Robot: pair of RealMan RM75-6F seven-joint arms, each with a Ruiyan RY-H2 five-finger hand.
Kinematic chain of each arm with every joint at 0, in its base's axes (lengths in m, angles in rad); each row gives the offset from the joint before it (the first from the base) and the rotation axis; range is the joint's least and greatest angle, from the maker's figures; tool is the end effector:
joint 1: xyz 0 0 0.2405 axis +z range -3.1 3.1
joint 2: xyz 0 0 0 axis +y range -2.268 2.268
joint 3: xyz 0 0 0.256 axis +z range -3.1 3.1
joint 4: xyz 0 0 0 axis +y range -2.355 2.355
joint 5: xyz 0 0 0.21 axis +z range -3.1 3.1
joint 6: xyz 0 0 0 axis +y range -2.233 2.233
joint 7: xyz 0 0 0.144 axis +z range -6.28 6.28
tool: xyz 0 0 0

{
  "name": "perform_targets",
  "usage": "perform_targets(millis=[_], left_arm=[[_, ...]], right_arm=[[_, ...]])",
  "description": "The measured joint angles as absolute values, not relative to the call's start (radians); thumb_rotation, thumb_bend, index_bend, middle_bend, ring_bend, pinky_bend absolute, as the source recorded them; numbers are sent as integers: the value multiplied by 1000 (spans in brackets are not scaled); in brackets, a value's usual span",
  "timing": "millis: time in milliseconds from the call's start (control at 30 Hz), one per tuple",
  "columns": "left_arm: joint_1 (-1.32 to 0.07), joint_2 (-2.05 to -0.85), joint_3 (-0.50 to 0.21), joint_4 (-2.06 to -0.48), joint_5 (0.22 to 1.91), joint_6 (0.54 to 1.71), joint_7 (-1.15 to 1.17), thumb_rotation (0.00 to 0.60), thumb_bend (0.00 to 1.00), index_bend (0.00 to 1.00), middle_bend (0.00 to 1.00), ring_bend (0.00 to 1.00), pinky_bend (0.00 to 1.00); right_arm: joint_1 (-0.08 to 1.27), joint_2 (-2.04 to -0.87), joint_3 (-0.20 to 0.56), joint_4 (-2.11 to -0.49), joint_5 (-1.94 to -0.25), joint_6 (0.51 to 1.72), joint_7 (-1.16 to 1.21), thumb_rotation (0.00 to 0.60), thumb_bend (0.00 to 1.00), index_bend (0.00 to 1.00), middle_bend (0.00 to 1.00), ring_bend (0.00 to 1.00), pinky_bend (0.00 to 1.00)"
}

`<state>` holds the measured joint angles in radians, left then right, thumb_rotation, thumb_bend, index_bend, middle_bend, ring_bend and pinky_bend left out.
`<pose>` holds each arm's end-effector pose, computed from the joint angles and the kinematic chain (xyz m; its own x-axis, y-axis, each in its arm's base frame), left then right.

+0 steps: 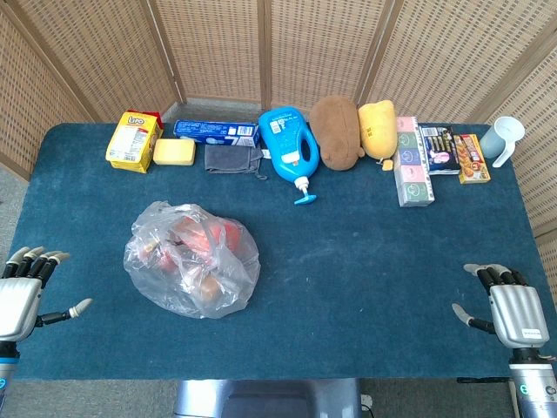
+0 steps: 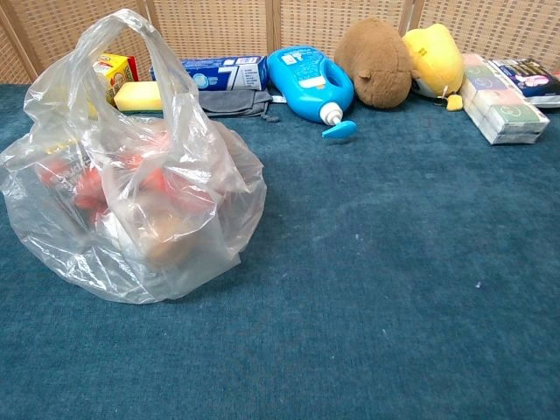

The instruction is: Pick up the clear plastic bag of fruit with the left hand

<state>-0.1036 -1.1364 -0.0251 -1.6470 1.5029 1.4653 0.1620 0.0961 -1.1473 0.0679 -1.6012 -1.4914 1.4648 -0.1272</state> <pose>-0.3017 0.1806 0.1441 0.4959 0.0387 0.8675 0.8683 -0.0379 -0.4947 -0.3093 -0.1883 0.1513 0.4915 -0.0001 0.8709 -0.8708 -0.0120 0.4914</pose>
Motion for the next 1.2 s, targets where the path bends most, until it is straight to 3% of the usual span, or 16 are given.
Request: perform_targets(millis=[700,1200], left_arm=[[-98,-1105,-8,-1708,1528,1466,124,60,85,220,246,148,93],[-184,-1032,21,-1814,1569,1301,-122,66,84,224,247,155,153]], right_arm=[[82,-1142,58,-1595,-1509,1487,-91,432,261,286,367,285,280],[67,-1151,50,-1581,-1536,1519,-53,429,262,286,366,285,281]])
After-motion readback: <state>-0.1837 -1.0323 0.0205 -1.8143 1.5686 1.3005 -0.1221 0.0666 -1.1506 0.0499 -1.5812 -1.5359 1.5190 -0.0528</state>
